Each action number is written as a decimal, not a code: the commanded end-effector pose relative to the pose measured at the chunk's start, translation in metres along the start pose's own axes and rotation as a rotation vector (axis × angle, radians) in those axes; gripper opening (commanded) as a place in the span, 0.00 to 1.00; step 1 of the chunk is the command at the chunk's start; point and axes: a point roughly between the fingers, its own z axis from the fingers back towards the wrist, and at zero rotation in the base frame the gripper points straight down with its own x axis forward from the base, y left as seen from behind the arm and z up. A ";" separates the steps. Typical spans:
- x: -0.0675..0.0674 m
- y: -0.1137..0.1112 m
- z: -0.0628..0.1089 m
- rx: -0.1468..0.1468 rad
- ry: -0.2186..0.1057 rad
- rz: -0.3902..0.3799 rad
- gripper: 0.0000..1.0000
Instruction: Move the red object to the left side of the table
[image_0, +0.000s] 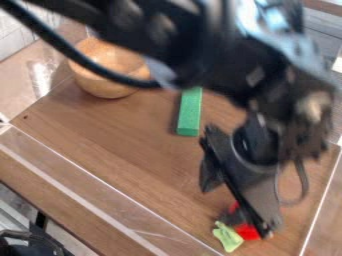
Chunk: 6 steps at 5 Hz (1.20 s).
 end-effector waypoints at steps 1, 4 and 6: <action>0.007 -0.013 -0.011 -0.019 -0.020 -0.030 1.00; 0.018 -0.024 -0.028 -0.023 -0.022 -0.148 0.00; 0.005 -0.015 -0.013 0.006 0.009 -0.164 0.00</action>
